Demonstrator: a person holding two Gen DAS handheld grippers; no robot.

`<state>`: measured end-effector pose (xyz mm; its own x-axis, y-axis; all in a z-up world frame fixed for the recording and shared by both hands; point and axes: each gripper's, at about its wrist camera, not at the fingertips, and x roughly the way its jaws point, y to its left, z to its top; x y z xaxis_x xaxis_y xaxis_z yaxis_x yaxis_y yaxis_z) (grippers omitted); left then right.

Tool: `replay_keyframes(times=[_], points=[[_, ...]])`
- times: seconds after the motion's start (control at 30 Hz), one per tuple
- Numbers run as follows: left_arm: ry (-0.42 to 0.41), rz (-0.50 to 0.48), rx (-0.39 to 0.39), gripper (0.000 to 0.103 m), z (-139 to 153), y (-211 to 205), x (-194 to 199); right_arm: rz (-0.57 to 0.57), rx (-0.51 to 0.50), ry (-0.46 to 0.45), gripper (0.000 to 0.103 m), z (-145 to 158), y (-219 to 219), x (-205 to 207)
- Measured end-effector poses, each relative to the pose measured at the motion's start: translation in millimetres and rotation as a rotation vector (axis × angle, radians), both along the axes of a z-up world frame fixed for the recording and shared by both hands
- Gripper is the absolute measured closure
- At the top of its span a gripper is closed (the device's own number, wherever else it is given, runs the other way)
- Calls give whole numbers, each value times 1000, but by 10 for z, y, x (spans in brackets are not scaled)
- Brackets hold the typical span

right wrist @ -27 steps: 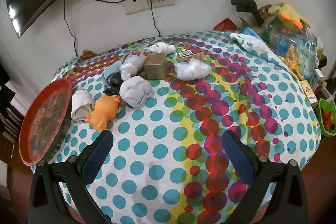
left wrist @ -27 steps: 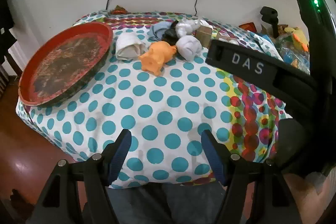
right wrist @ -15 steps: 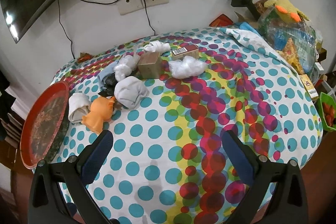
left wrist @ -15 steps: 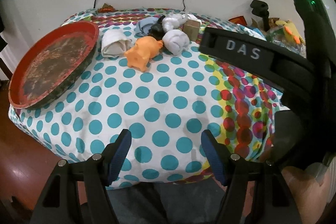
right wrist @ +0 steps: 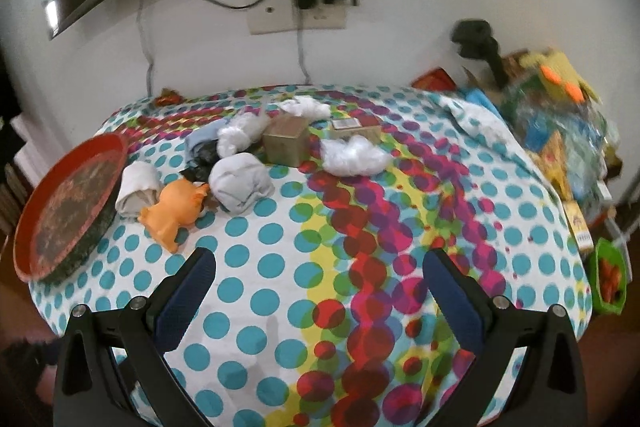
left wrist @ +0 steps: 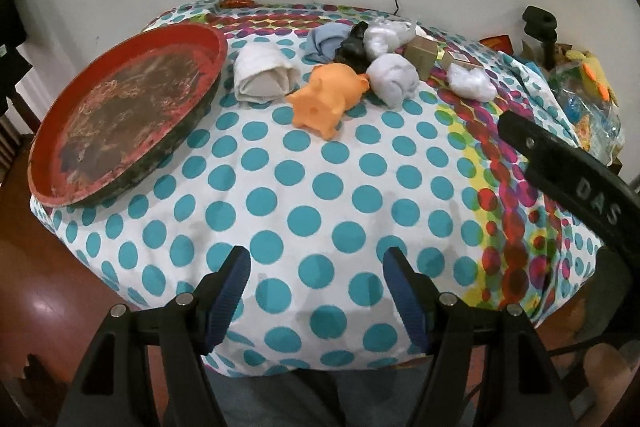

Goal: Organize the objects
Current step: 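Move the left tool toward the orange toy while the right tool approaches the white sock ball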

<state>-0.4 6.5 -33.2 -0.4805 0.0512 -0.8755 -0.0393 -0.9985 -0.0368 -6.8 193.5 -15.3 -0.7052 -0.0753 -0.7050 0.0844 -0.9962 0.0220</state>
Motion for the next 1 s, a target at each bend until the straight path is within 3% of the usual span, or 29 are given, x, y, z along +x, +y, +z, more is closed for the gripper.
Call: replay_keyframes(times=[0.27, 0.5, 0.73, 0.87, 1.0], points=[[-5, -24, -13, 32, -33, 9, -133, 107, -32, 9, 0, -15, -13, -35], [0, -54, -40, 32, -25, 69, -231, 154, 7, 2, 0, -20, -84, -99], [18, -55, -59, 32, 5, 26, -344, 197, -23, -24, 0, -56, -76, -215], [28, -47, -88, 32, 16, -24, -437, 221, 8, -24, 0, -72, -110, -301], [20, -49, -63, 32, 21, -109, -536, 266, 48, -40, 0, -101, -226, -418]])
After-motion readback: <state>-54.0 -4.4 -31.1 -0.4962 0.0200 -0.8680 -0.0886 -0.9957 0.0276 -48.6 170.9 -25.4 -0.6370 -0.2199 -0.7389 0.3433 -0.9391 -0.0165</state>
